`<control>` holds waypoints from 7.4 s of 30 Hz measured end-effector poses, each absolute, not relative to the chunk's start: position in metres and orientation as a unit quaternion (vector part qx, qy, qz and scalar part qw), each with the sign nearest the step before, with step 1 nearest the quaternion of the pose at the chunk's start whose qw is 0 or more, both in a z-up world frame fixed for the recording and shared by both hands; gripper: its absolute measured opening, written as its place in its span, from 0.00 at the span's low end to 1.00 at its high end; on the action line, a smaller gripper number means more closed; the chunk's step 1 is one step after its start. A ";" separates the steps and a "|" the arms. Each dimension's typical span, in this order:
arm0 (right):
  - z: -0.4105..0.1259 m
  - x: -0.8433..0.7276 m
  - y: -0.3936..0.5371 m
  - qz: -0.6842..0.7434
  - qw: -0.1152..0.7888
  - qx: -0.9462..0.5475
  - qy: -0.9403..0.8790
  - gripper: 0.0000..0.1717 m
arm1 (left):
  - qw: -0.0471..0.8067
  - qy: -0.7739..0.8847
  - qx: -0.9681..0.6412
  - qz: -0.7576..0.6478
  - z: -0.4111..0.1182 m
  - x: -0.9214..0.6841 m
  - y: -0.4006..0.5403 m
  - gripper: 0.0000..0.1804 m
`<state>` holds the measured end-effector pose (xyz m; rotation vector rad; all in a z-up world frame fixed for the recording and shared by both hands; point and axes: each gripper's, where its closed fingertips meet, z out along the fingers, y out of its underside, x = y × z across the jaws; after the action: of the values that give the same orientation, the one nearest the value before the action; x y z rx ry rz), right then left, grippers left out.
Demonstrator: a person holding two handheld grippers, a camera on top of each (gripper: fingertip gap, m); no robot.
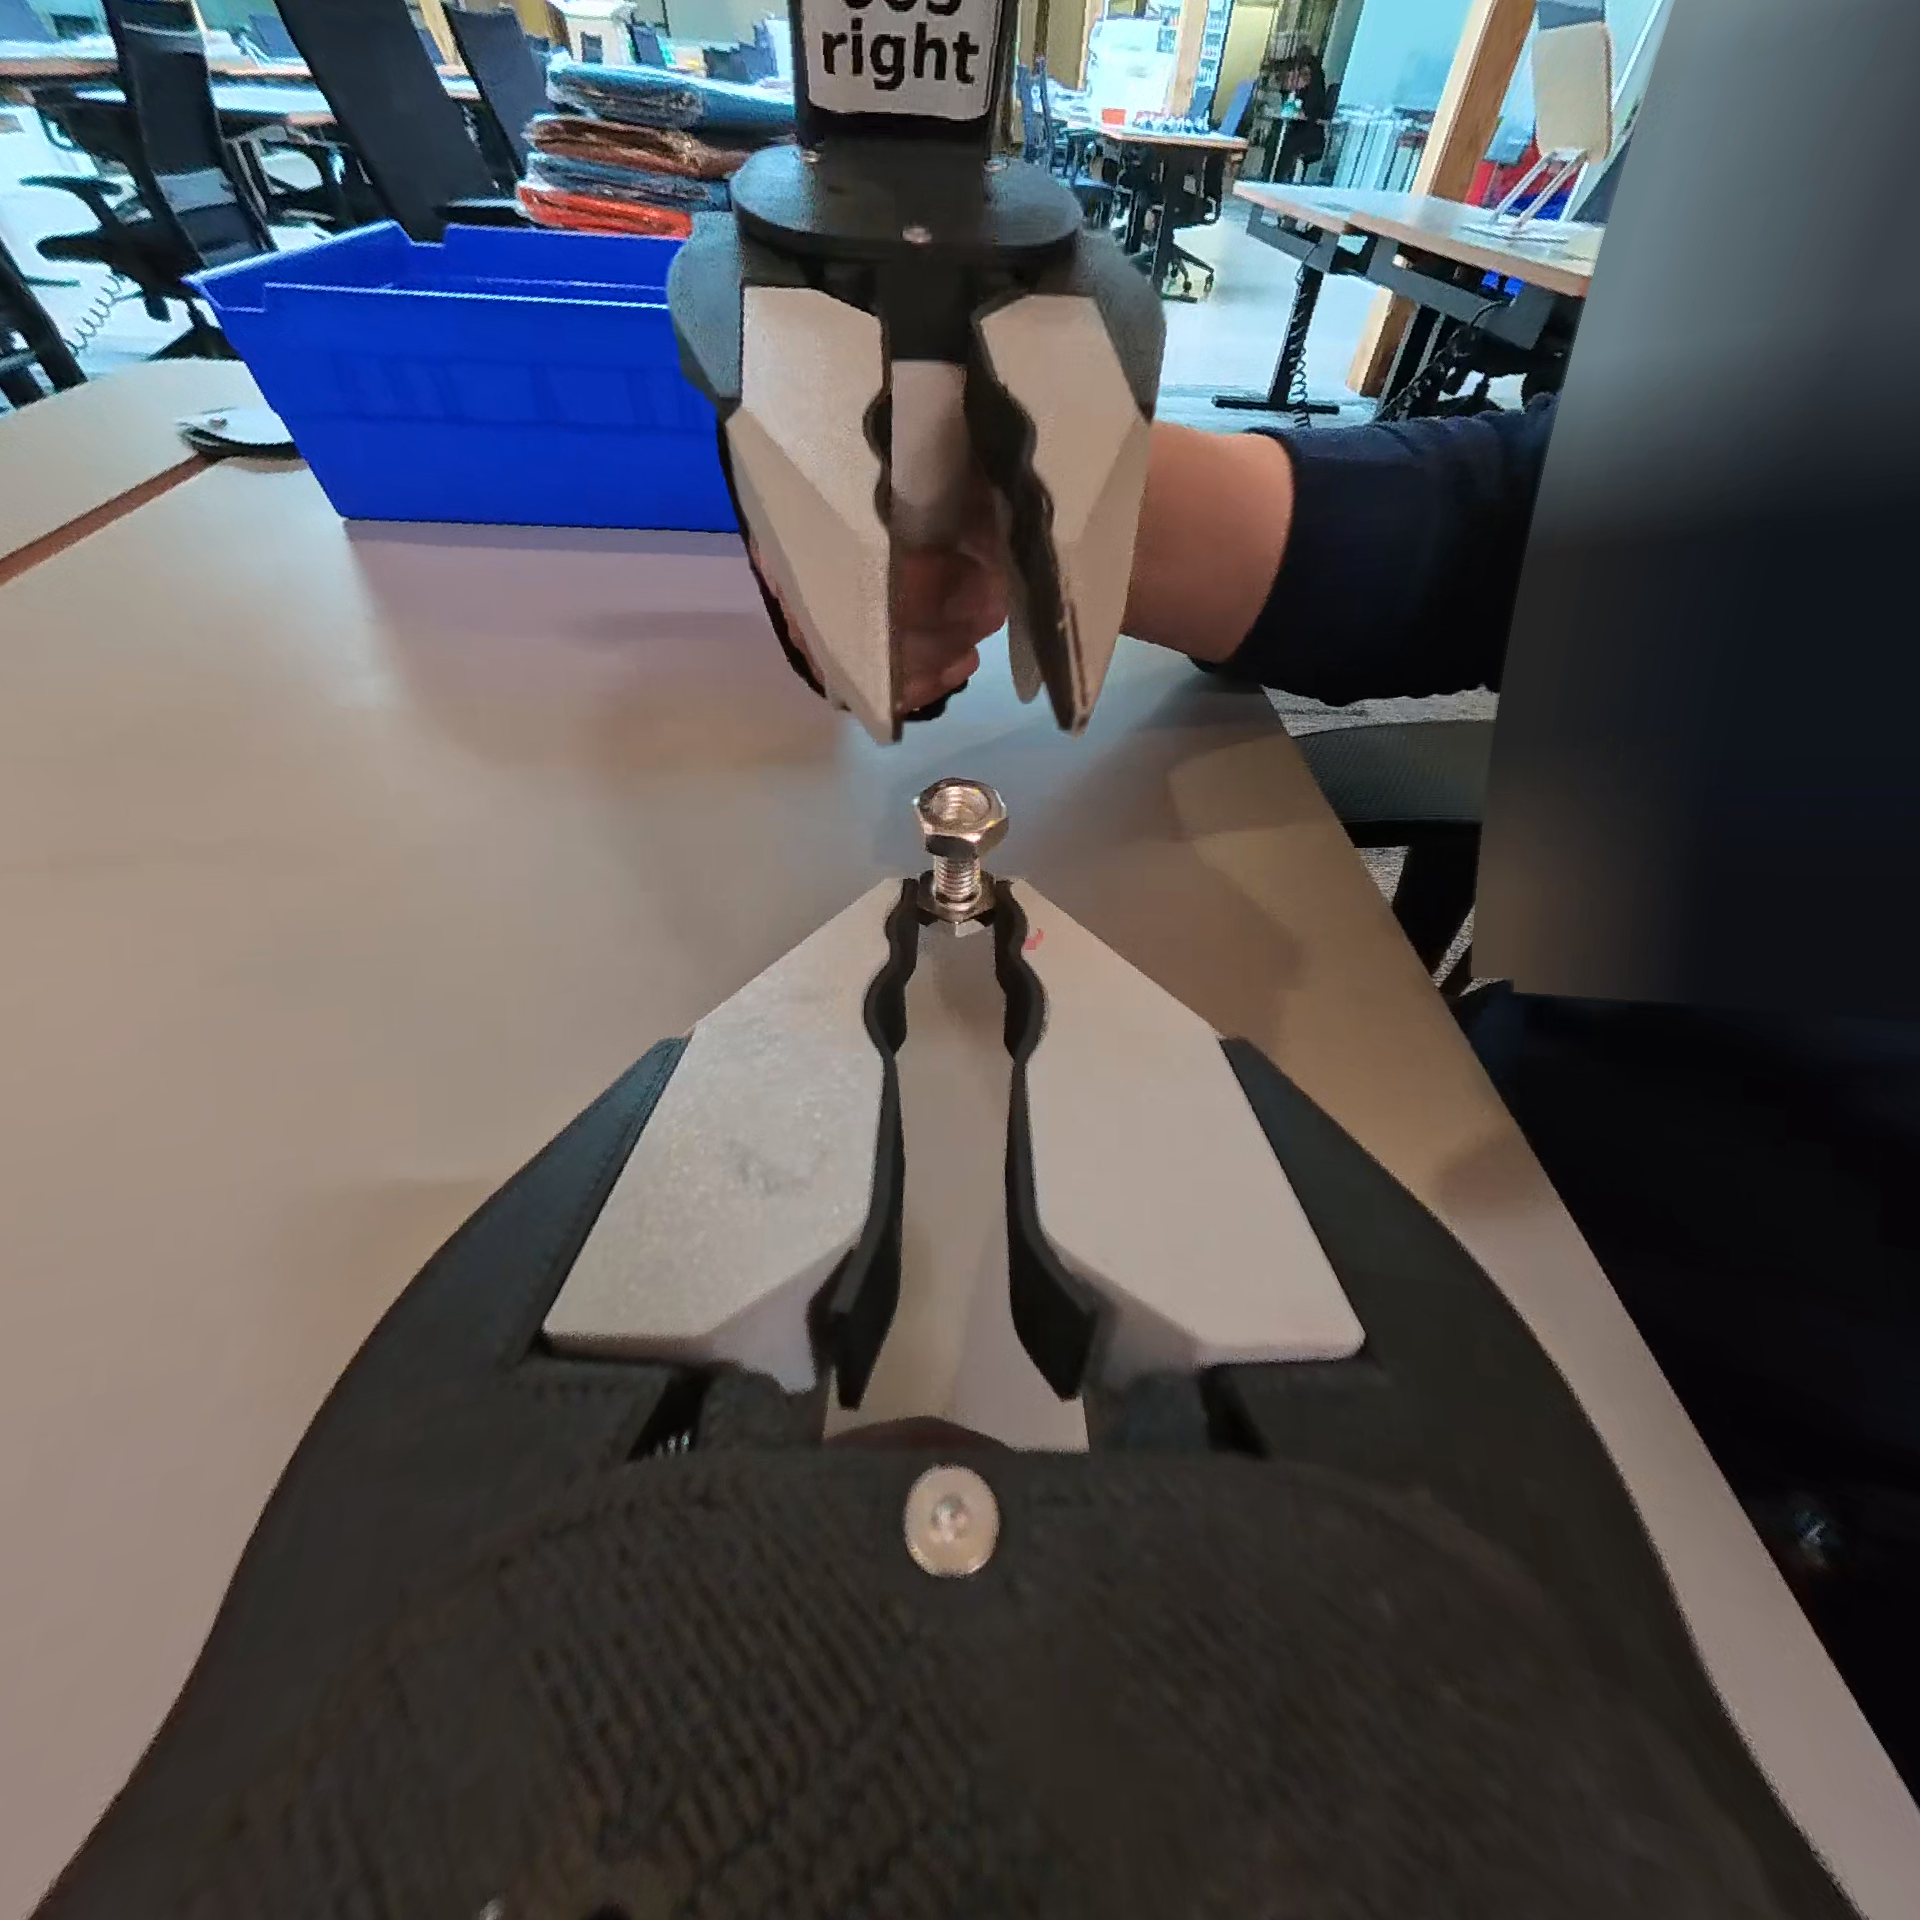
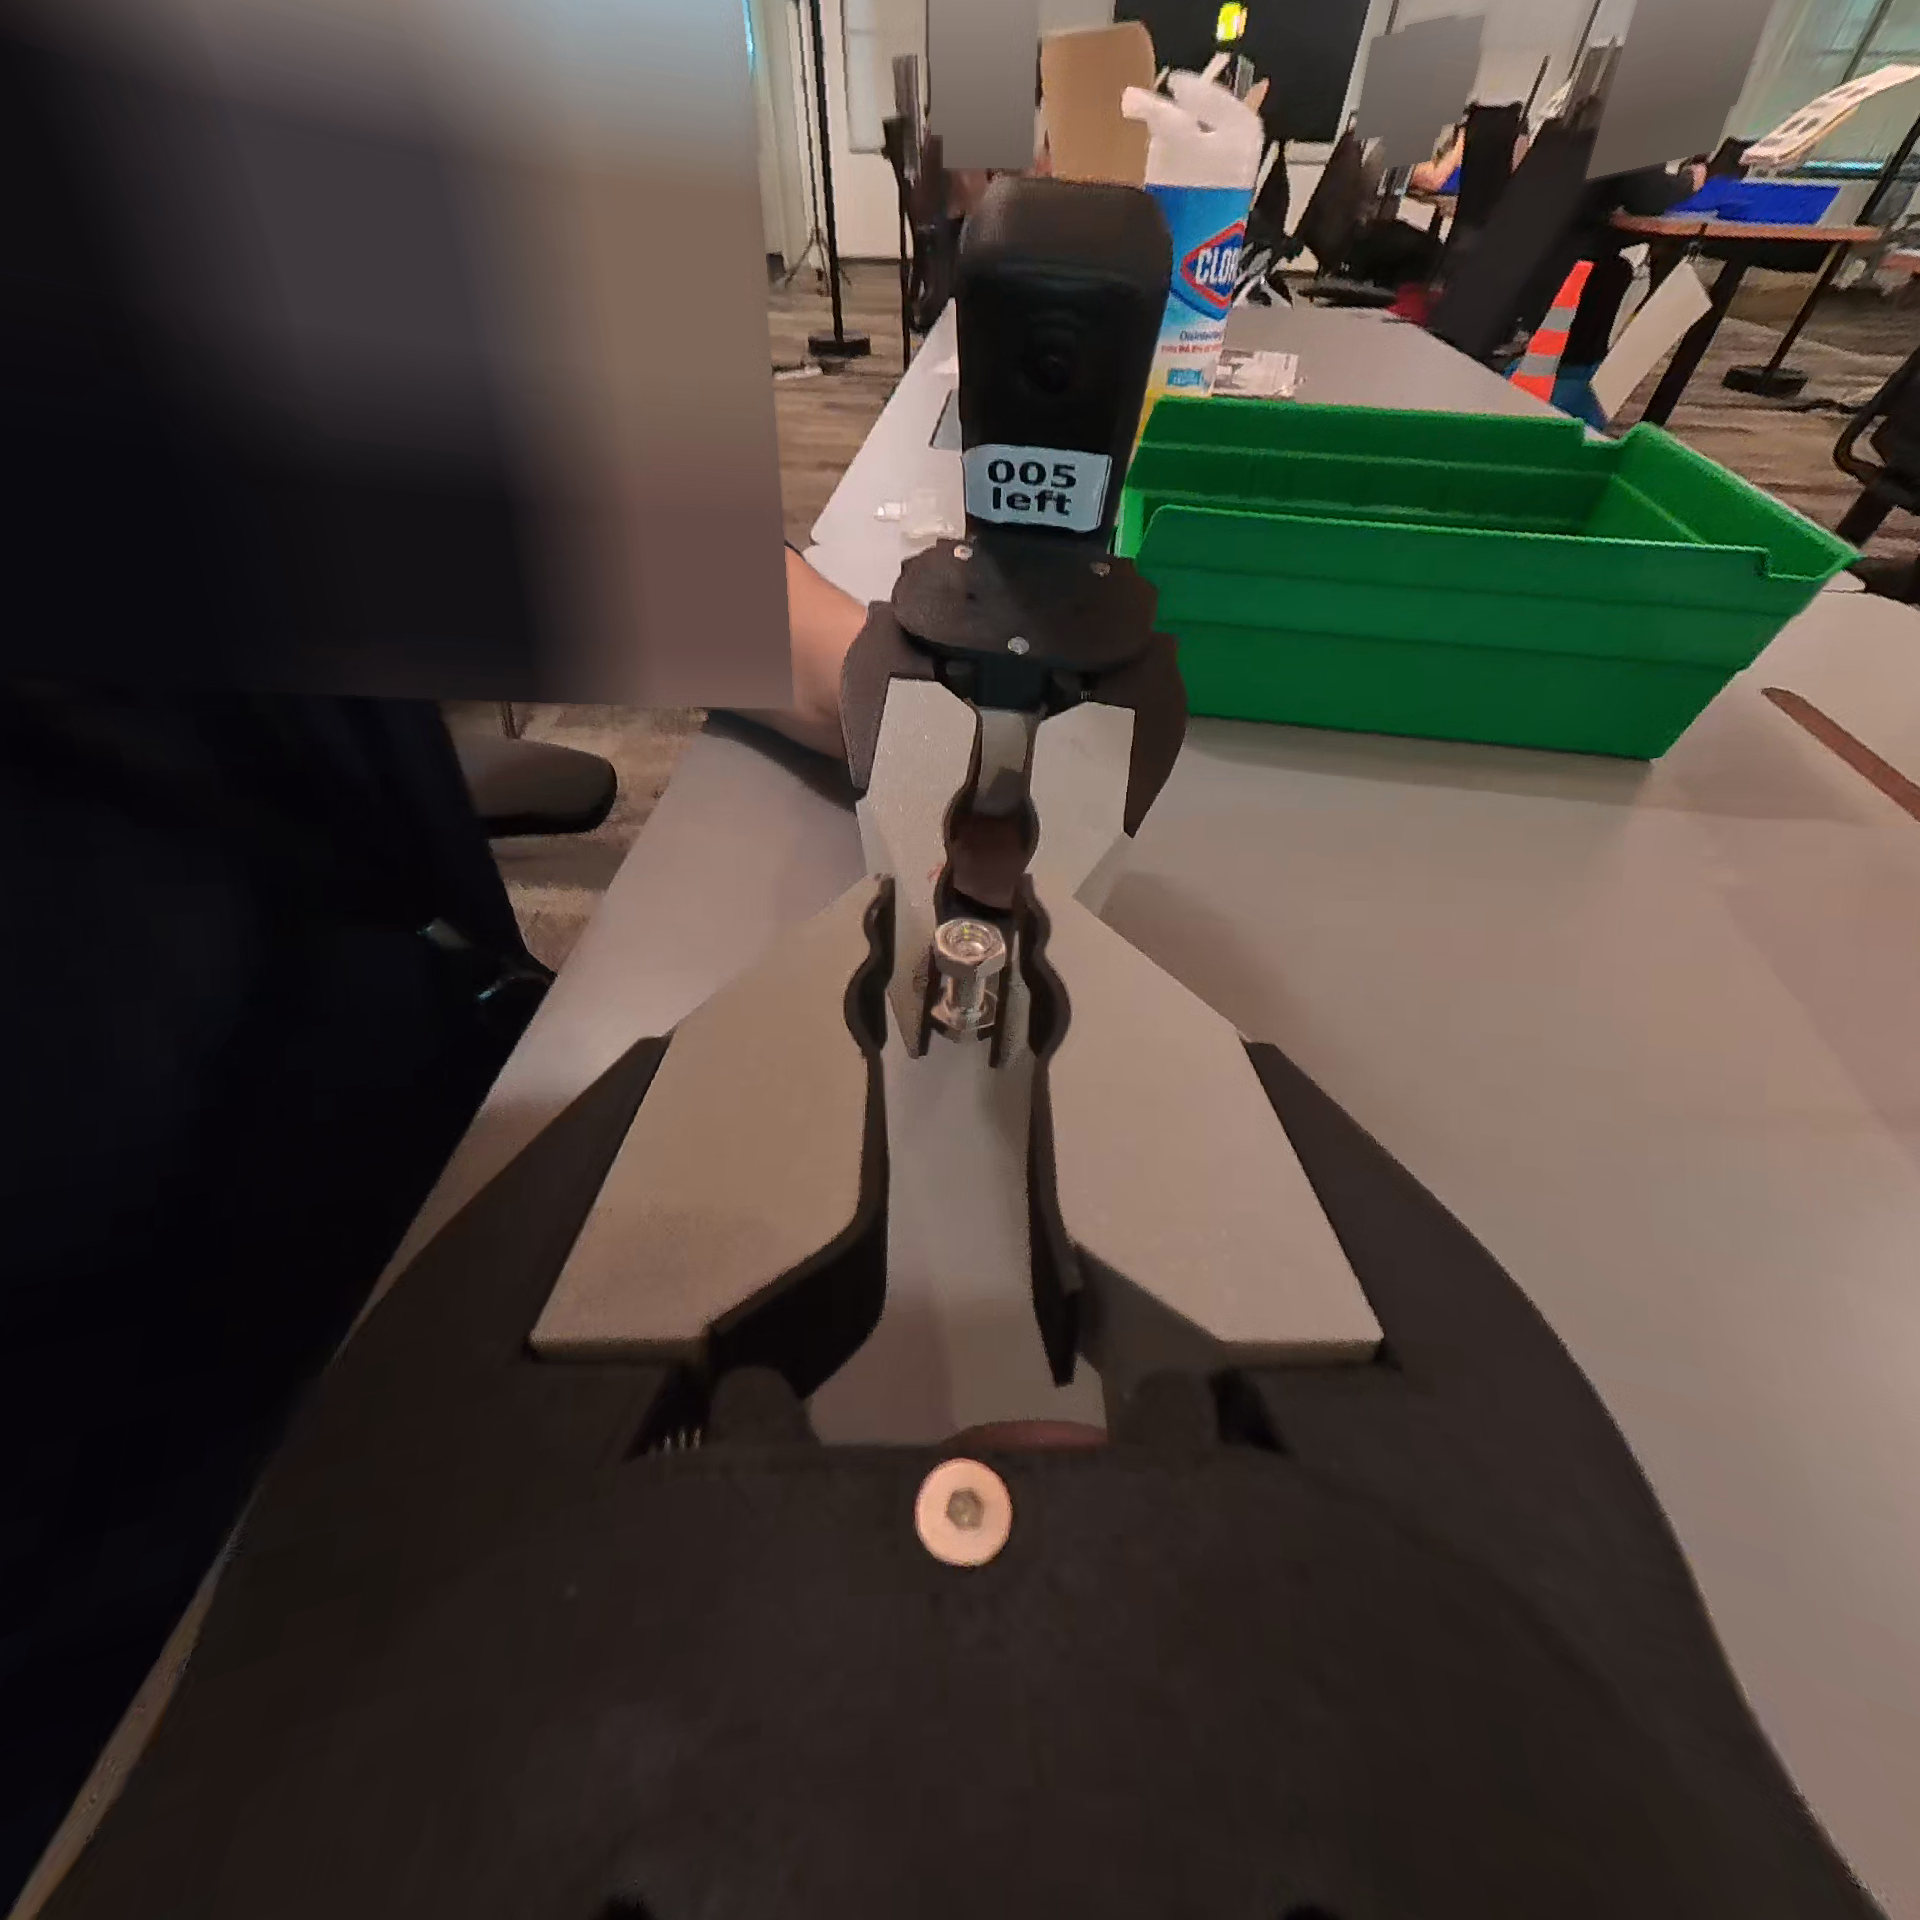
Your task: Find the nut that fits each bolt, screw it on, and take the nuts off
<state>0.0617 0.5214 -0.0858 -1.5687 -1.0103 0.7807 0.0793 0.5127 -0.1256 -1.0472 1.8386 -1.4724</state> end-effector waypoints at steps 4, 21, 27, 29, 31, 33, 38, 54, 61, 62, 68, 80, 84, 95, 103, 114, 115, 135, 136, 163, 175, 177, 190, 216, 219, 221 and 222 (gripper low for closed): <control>-0.095 0.059 0.526 0.318 0.518 -0.668 -0.430 0.12 | 0.279 0.687 -0.387 -0.548 -0.126 0.079 0.512 0.07; -0.098 0.057 0.524 0.301 0.521 -0.671 -0.432 0.06 | 0.279 0.690 -0.387 -0.545 -0.127 0.079 0.510 0.07; -0.104 0.055 0.525 0.300 0.515 -0.679 -0.429 0.06 | 0.280 0.689 -0.389 -0.544 -0.126 0.079 0.511 0.07; -0.104 0.056 0.527 0.294 0.519 -0.682 -0.423 0.06 | 0.281 0.688 -0.392 -0.542 -0.127 0.080 0.512 0.07; -0.105 0.057 0.529 0.288 0.525 -0.690 -0.407 0.06 | 0.285 0.687 -0.398 -0.538 -0.128 0.081 0.514 0.07; -0.107 0.060 0.533 0.277 0.538 -0.699 -0.380 0.06 | 0.290 0.684 -0.409 -0.530 -0.130 0.083 0.518 0.07; -0.112 0.067 0.544 0.221 0.576 -0.729 -0.297 0.06 | 0.299 0.679 -0.442 -0.505 -0.136 0.088 0.527 0.07; -0.096 0.071 0.531 0.300 0.555 -0.693 -0.349 0.13 | 0.285 0.681 -0.422 -0.527 -0.131 0.084 0.520 0.07; -0.102 0.060 0.526 0.328 0.530 -0.667 -0.408 0.07 | 0.273 0.693 -0.397 -0.537 -0.130 0.080 0.510 0.07; -0.102 0.059 0.524 0.334 0.528 -0.664 -0.411 0.08 | 0.271 0.694 -0.396 -0.537 -0.130 0.080 0.510 0.07; -0.107 0.055 0.527 0.334 0.527 -0.668 -0.406 0.06 | 0.272 0.692 -0.398 -0.537 -0.130 0.080 0.510 0.07; -0.111 0.065 0.544 0.164 0.618 -0.727 -0.252 0.07 | 0.274 0.679 -0.437 -0.522 -0.135 0.085 0.520 0.07; -0.101 0.066 0.536 0.242 0.615 -0.707 -0.253 0.19 | 0.273 0.685 -0.425 -0.525 -0.134 0.084 0.515 0.07; -0.104 0.050 0.531 0.302 0.577 -0.694 -0.307 0.22 | 0.279 0.681 -0.424 -0.528 -0.132 0.084 0.519 0.07; -0.099 0.075 0.534 0.287 0.596 -0.702 -0.264 0.21 | 0.282 0.667 -0.436 -0.534 -0.130 0.085 0.527 0.07; -0.095 0.076 0.526 0.294 0.601 -0.697 -0.260 0.18 | 0.286 0.653 -0.462 -0.528 -0.131 0.086 0.542 0.07; -0.096 0.079 0.532 0.285 0.599 -0.704 -0.254 0.23 | 0.285 0.654 -0.460 -0.529 -0.131 0.086 0.541 0.07; -0.105 0.056 0.546 0.313 0.559 -0.713 -0.286 0.27 | 0.288 0.653 -0.468 -0.521 -0.132 0.086 0.545 0.07; -0.104 0.060 0.542 0.312 0.563 -0.711 -0.285 0.27 | 0.289 0.647 -0.476 -0.521 -0.132 0.087 0.549 0.07; -0.109 0.066 0.561 0.282 0.565 -0.727 -0.269 0.07 | 0.266 0.641 -0.471 -0.544 -0.128 0.085 0.545 0.07; -0.102 0.085 0.560 0.305 0.598 -0.711 -0.208 0.06 | 0.249 0.622 -0.488 -0.560 -0.129 0.088 0.549 0.23; -0.089 0.105 0.553 0.275 0.626 -0.706 -0.187 0.06 | 0.257 0.625 -0.492 -0.549 -0.131 0.088 0.553 0.25; -0.075 0.534 0.399 -0.215 0.405 -0.880 0.124 0.07 | 0.288 0.672 -0.491 -0.474 -0.148 0.090 0.557 0.34; -0.123 0.197 0.553 0.025 0.550 -0.811 -0.198 0.39 | 0.362 0.590 -0.615 -0.378 -0.083 -0.040 0.607 0.46; -0.127 0.199 0.556 0.044 0.550 -0.809 -0.202 0.37 | 0.376 0.577 -0.677 -0.259 -0.061 -0.104 0.683 0.46; -0.127 0.207 0.557 0.051 0.558 -0.805 -0.195 0.34 | 0.359 0.574 -0.717 -0.167 -0.060 -0.148 0.741 0.41; -0.128 0.208 0.557 0.062 0.560 -0.803 -0.191 0.33 | 0.339 0.568 -0.738 -0.134 -0.063 -0.166 0.767 0.39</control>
<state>0.2085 0.5568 -0.1279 -1.8933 -0.4507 0.1452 -0.1659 0.7672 -0.0625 -1.9204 1.4790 -0.3488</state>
